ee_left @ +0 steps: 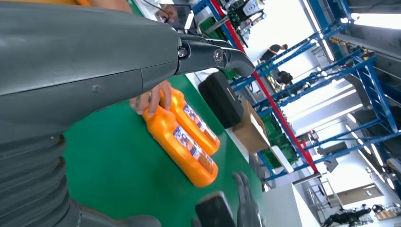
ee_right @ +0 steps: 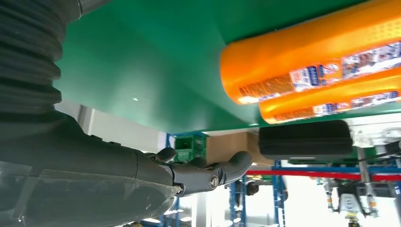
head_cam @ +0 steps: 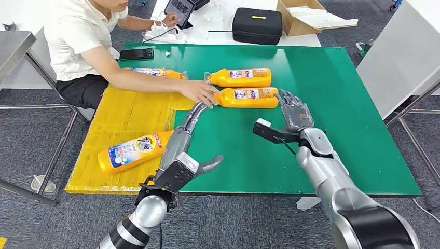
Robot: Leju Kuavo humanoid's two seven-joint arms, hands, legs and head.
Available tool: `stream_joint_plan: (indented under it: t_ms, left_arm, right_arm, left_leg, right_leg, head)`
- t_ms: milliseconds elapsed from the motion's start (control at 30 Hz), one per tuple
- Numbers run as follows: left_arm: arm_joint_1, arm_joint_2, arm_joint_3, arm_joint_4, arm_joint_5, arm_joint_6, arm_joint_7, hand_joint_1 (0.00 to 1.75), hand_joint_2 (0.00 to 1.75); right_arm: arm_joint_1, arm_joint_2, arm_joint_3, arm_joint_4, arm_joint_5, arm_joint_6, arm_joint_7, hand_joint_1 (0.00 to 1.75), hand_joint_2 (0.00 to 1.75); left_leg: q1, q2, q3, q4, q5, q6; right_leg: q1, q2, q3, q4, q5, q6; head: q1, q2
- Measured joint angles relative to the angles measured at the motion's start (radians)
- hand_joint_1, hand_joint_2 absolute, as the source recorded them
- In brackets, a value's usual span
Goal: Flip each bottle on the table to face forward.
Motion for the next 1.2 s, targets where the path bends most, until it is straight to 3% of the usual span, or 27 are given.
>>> stream_joint_plan:
  t_ms: [700, 933, 1200]
  left_arm:
    - [0.000, -0.009, -0.020, 0.025, 0.002, 0.012, -0.007, 0.00, 1.75]
    - [-0.001, -0.010, -0.028, 0.035, 0.007, 0.029, -0.007, 0.00, 1.75]
    - [-0.006, -0.017, -0.031, 0.051, 0.017, 0.028, -0.006, 0.00, 1.75]
  right_arm:
    - [-0.067, -0.016, 0.107, 0.106, 0.092, 0.127, 0.093, 0.00, 1.75]
    - [-0.071, -0.015, 0.125, 0.130, 0.093, 0.350, 0.182, 0.00, 1.75]
    - [-0.076, -0.012, 0.132, 0.154, 0.093, 0.435, 0.266, 0.00, 1.75]
  left_leg:
    - [0.000, 0.000, 0.000, 0.000, 0.000, 0.000]
    - [0.000, 0.000, 0.000, 0.000, 0.000, 0.000]
    - [0.000, -0.001, 0.000, 0.000, 0.000, 0.000]
  right_leg:
    - [0.000, 0.000, 0.000, 0.000, 0.000, 0.000]
    - [0.000, 0.000, 0.000, 0.000, 0.000, 0.000]
    - [0.000, 0.000, 0.000, 0.000, 0.000, 0.000]
  head:
    - [0.000, 0.000]
    - [0.000, 0.000]
    - [0.000, 0.000]
